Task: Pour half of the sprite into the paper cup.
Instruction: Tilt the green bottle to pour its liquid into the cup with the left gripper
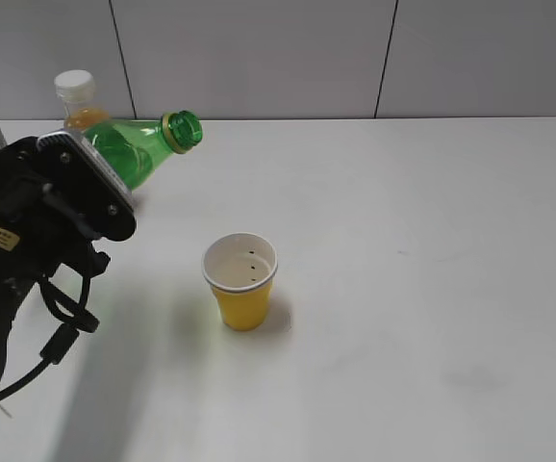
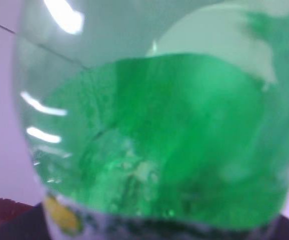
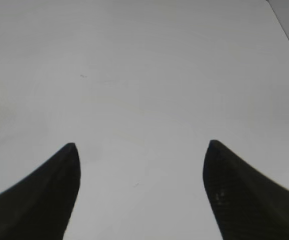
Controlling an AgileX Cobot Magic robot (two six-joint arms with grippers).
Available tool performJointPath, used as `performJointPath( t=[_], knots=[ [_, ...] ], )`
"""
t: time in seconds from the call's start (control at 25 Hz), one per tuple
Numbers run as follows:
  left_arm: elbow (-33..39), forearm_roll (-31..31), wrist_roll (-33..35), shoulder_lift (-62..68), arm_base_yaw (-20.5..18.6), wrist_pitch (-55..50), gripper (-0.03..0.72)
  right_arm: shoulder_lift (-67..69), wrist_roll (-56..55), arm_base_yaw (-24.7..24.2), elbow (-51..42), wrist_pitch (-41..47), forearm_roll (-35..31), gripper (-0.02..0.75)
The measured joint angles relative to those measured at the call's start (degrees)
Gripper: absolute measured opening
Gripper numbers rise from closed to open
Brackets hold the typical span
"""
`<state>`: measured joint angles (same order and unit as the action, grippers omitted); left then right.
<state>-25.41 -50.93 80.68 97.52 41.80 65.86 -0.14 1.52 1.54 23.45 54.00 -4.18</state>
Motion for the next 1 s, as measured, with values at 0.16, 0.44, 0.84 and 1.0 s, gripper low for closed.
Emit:
performJointPath(
  t=[0.16, 0.44, 0.84, 1.0],
  knots=[
    [0.0, 0.0, 1.7, 0.0, 0.0, 0.2, 0.455, 0.0, 0.0, 0.0, 0.0, 0.0, 0.0, 0.573],
    [0.0, 0.0, 4.1, 0.0, 0.0, 0.2, 0.455, 0.0, 0.0, 0.0, 0.0, 0.0, 0.0, 0.573],
    [0.0, 0.1, 8.3, 3.2, 0.0, 0.6, 0.455, 0.0, 0.0, 0.0, 0.0, 0.0, 0.0, 0.573],
    [-0.1, 0.1, 8.6, 5.6, 0.0, 0.6, 0.455, 0.0, 0.0, 0.0, 0.0, 0.0, 0.0, 0.573]
  ],
)
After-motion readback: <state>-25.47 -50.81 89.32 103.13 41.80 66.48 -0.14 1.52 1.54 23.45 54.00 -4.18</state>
